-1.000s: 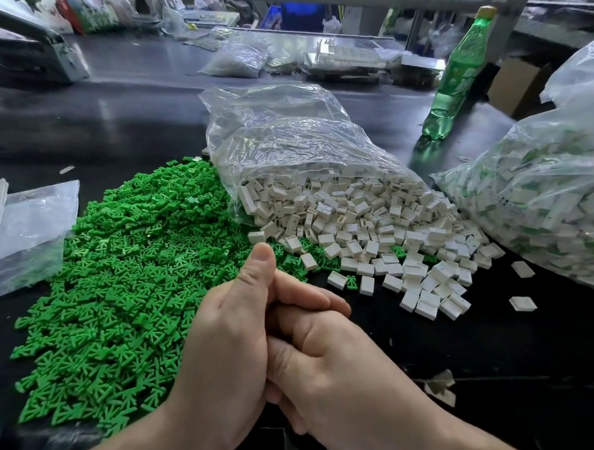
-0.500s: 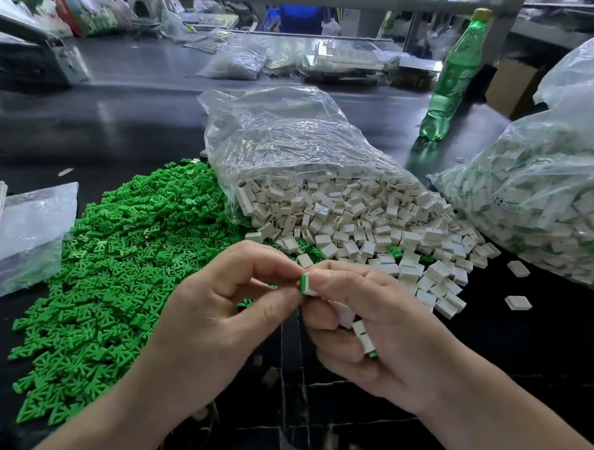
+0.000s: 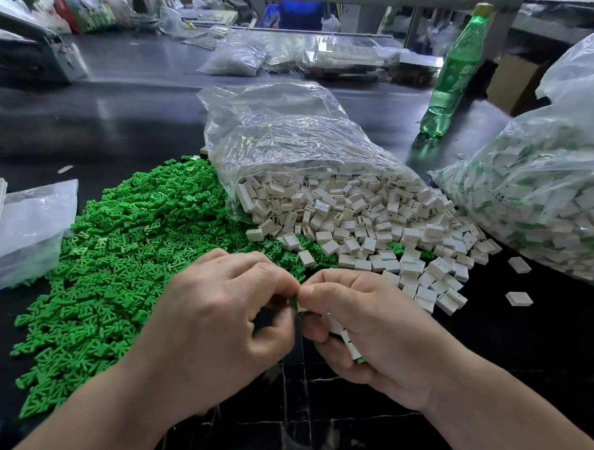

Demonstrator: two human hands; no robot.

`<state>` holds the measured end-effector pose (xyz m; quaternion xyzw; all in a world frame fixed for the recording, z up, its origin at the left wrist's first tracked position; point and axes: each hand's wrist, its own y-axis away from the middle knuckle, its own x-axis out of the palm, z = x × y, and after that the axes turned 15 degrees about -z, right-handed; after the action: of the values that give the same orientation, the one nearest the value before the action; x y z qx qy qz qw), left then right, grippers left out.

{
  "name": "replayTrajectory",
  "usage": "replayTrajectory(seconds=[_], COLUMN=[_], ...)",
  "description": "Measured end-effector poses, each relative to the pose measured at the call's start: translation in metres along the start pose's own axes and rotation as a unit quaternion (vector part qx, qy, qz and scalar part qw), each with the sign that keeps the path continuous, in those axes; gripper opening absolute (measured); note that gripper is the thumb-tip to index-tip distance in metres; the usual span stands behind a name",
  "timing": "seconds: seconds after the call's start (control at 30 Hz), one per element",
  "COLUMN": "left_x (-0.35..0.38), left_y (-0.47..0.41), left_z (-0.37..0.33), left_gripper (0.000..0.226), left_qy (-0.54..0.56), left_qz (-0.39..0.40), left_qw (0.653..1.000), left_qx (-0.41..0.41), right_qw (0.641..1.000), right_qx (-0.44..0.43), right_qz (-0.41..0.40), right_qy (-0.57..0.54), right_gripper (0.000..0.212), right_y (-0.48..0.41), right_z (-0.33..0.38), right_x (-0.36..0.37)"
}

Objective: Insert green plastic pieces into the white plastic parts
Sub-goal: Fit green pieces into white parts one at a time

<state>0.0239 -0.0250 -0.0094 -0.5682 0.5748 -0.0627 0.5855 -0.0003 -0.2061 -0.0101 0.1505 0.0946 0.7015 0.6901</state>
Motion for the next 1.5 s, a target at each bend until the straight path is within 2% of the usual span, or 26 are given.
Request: replayTrajectory(seconds=[0.13,0.23,0.3,0.37,0.47,0.6,0.7,0.87,1.0,1.1,1.17,1.23,1.3,1.33,1.4,1.47,1.5], left_x=[-0.001,-0.001,-0.001,-0.004,-0.005,0.001,0.004,0.005,0.007,0.009,0.006,0.005,0.005,0.006,0.01,0.013,0.014], left_y=[0.001,-0.001,-0.002,-0.002,-0.001,0.002,0.002,0.003,0.002,0.001,0.002,0.005,0.007,0.007,0.009,0.011,0.012], left_z=[0.002,-0.001,-0.004,-0.008,-0.006,-0.001,-0.001,0.0,-0.002,-0.006,-0.005,0.0,0.006,0.007,0.01,0.012,0.012], left_gripper=[0.011,0.01,0.013,0.015,0.018,0.027,0.03,0.03,0.025,0.027,0.025,0.018,0.009,0.013,0.033,0.041,0.041], left_qy=[-0.028,-0.042,-0.037,0.01,0.136,0.261,0.313,0.351,0.36,0.344,0.276,0.162,0.066,0.024,-0.052,-0.109,-0.135], left_qz=[0.015,-0.002,-0.002,0.008,0.042,0.081,0.086,0.094,0.066,0.034,0.02,0.0,-0.024,-0.02,0.018,0.046,0.057], left_qw=[0.999,0.999,0.999,0.993,0.954,0.883,0.849,0.827,0.814,0.823,0.872,0.93,0.96,0.969,0.979,0.981,0.98], left_qx=[0.019,0.011,-0.03,-0.117,-0.264,-0.382,-0.417,-0.429,-0.451,-0.45,-0.403,-0.331,-0.273,-0.246,-0.194,-0.155,-0.138], right_qw=[1.0,1.0,0.999,0.999,1.0,0.999,0.997,0.997,0.997,0.995,0.979,0.937,0.912,0.914,0.939,0.976,0.987], right_qx=[0.014,0.02,0.019,0.009,-0.015,-0.05,-0.071,-0.073,-0.066,-0.037,-0.013,-0.002,-0.005,-0.01,-0.016,-0.035,-0.059], right_qz=[0.015,0.017,0.017,0.013,0.003,0.009,0.01,0.014,0.031,0.057,0.105,0.155,0.149,0.128,0.059,-0.041,-0.093], right_qy=[0.015,0.003,-0.02,-0.034,-0.026,0.002,0.014,0.011,-0.014,-0.069,-0.172,-0.312,-0.383,-0.386,-0.338,-0.211,-0.113], right_gripper=[0.016,0.016,0.017,0.019,0.018,0.016,0.013,0.012,0.012,0.01,0.007,0.006,0.014,0.016,0.016,0.013,0.008], right_y=[0.001,0.001,0.001,0.001,-0.001,-0.003,-0.003,-0.005,-0.004,-0.006,-0.01,-0.017,-0.023,-0.025,-0.029,-0.03,-0.03], right_z=[0.001,0.002,0.003,0.003,0.003,0.0,-0.001,-0.002,-0.001,-0.002,0.0,0.004,0.008,0.009,0.01,0.008,0.006], right_x=[0.0,0.001,0.001,0.001,-0.003,-0.004,-0.005,-0.008,-0.005,-0.007,-0.016,-0.029,-0.041,-0.044,-0.047,-0.048,-0.046])
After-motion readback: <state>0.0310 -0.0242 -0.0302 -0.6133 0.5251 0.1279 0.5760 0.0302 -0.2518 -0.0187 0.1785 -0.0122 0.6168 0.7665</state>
